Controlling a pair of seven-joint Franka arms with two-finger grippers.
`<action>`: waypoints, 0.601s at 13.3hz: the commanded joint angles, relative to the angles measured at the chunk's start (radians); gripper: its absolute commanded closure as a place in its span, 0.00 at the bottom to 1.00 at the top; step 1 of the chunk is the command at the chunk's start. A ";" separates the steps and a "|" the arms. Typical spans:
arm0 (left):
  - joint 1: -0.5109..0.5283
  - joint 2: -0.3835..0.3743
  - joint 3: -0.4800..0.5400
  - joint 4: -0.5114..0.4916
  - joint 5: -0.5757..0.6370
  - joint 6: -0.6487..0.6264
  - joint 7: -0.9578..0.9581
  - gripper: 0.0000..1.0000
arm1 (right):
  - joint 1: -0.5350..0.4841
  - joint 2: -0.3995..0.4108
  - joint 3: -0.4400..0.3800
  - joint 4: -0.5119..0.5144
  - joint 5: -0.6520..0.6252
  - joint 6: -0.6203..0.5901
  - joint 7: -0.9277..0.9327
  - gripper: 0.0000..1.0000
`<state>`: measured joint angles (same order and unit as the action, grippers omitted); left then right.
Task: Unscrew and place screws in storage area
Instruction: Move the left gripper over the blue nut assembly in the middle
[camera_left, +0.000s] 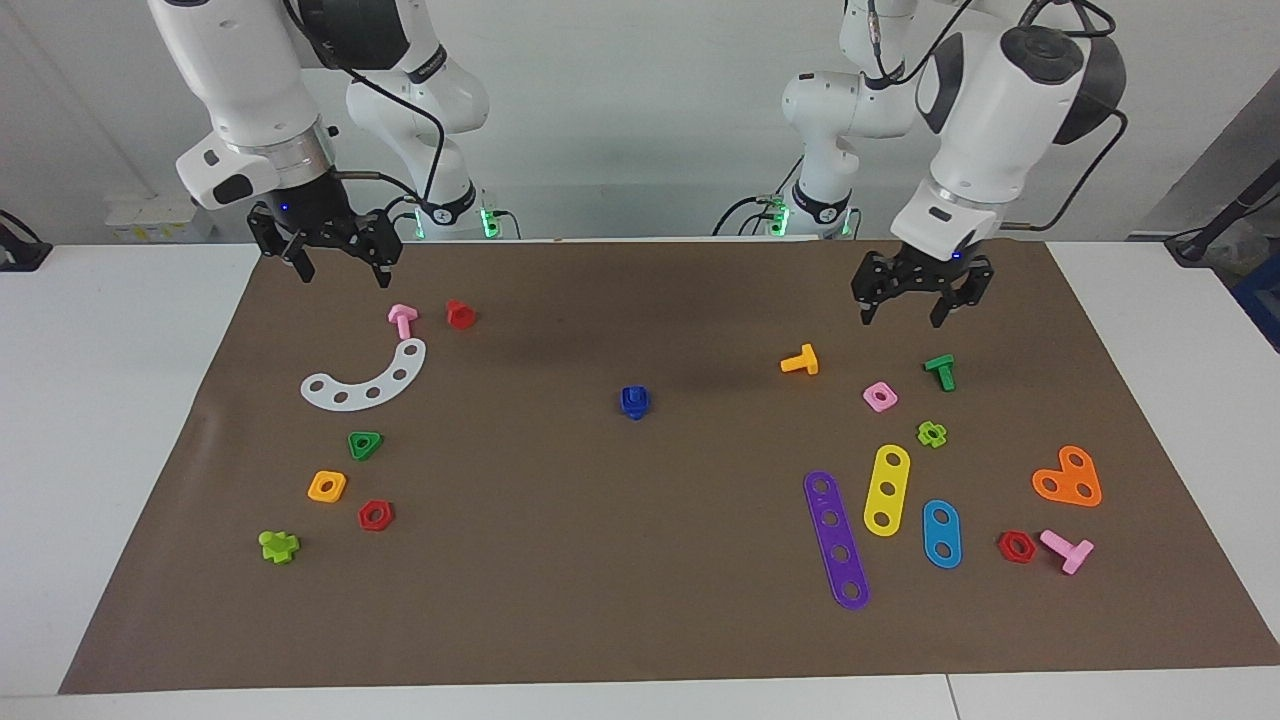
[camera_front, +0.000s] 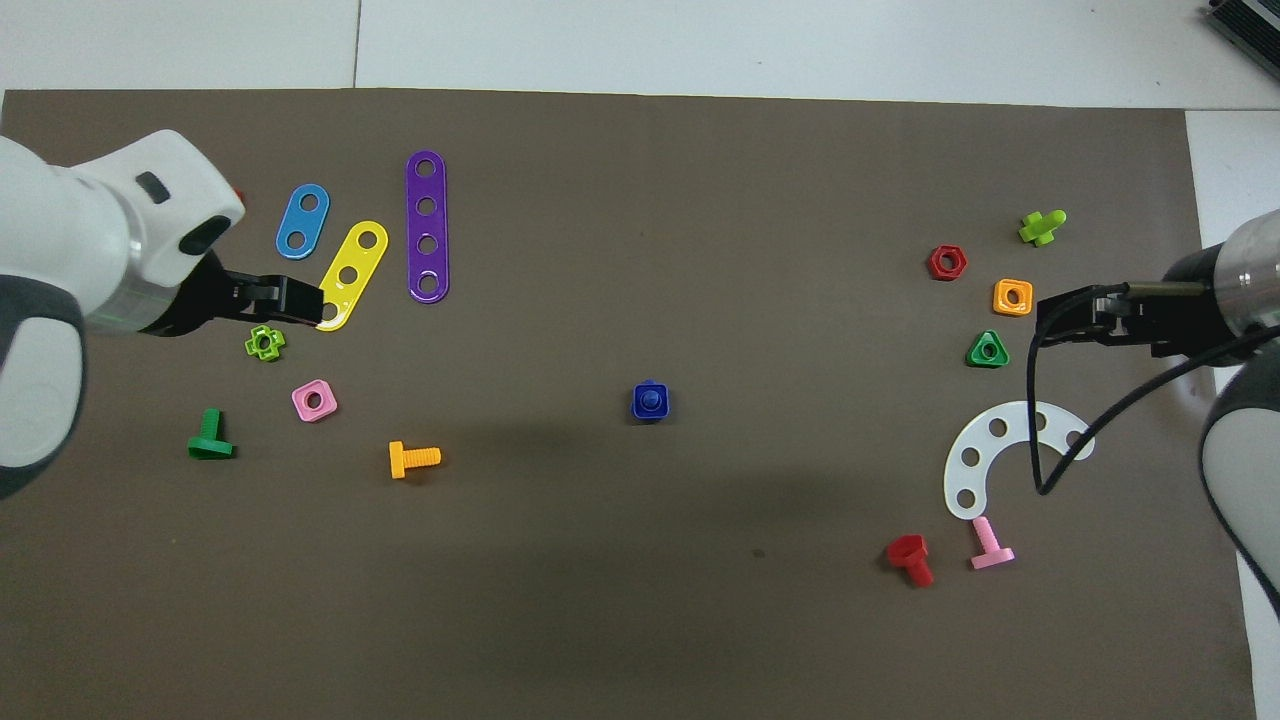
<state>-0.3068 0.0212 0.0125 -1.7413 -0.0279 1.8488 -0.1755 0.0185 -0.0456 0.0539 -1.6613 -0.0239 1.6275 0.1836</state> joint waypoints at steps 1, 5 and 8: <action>-0.099 0.074 0.014 -0.009 -0.049 0.123 -0.114 0.04 | -0.015 -0.025 0.006 -0.022 0.022 -0.006 -0.026 0.00; -0.210 0.157 0.014 0.000 -0.132 0.292 -0.180 0.04 | -0.015 -0.025 0.006 -0.022 0.021 -0.011 -0.026 0.00; -0.317 0.271 0.017 0.019 -0.136 0.395 -0.272 0.06 | -0.015 -0.025 0.006 -0.022 0.021 -0.011 -0.027 0.00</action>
<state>-0.5595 0.2210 0.0089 -1.7468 -0.1448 2.1859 -0.3981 0.0185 -0.0456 0.0539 -1.6612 -0.0239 1.6274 0.1836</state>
